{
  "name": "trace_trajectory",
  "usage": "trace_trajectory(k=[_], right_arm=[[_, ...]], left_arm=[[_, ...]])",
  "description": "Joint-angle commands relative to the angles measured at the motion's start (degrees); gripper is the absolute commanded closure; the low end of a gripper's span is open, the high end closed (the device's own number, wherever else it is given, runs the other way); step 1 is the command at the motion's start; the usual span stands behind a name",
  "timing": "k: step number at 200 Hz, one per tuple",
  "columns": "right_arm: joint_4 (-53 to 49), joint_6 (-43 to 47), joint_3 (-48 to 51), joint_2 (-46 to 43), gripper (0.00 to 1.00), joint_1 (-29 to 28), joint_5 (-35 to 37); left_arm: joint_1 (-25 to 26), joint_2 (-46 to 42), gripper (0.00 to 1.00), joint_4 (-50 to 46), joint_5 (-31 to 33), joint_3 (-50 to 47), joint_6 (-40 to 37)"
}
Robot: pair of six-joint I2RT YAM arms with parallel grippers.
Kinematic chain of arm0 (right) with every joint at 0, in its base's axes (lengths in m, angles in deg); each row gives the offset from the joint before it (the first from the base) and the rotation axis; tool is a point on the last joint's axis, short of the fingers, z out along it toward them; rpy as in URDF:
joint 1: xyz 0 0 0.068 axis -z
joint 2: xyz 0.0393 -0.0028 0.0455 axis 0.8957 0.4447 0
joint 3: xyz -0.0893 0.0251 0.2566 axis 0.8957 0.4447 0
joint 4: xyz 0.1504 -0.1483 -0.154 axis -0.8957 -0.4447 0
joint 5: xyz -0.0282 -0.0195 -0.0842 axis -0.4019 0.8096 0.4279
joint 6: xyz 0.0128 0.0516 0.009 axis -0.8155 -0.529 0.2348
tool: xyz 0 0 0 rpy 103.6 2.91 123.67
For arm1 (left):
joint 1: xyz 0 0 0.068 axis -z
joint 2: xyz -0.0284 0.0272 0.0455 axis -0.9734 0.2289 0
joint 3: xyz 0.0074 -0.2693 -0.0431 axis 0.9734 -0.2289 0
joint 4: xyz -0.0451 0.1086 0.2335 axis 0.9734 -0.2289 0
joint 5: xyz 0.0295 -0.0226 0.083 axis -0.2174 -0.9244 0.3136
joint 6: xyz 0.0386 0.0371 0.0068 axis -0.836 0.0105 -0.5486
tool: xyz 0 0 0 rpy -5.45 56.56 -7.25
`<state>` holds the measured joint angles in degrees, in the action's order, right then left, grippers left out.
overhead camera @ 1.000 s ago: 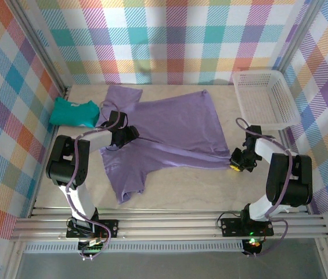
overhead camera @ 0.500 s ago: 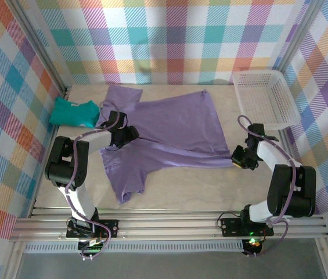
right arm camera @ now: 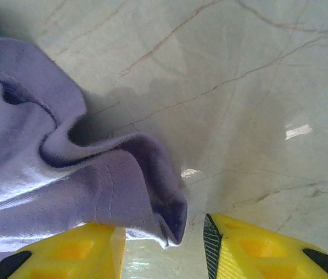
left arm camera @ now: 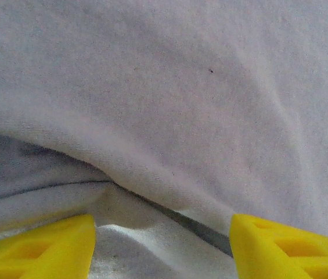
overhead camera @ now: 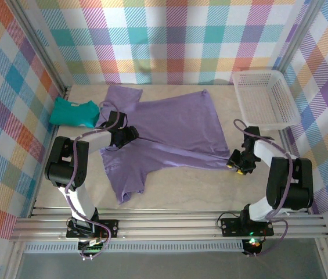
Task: Fold the inside-out t-shirt
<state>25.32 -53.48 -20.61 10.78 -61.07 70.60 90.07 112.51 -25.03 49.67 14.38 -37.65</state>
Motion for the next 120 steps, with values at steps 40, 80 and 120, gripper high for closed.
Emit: trace_trajectory(k=[40, 80, 120], right_arm=[[-0.62, 0.79, -4.03, 3.89, 0.61, -2.37, 0.41], [-0.74, 0.77, -4.47, 3.07, 0.77, -2.64, 1.82], [-1.37, 1.01, -4.08, 0.26, 0.93, -2.64, 2.64]], left_arm=[[-0.73, -0.85, 0.37, 0.19, -0.76, -0.65, 0.89], [-0.73, -0.63, 0.37, 0.13, -0.81, -0.77, 0.89], [-0.73, -1.8, 0.37, -0.37, -0.76, -0.62, 0.89]])
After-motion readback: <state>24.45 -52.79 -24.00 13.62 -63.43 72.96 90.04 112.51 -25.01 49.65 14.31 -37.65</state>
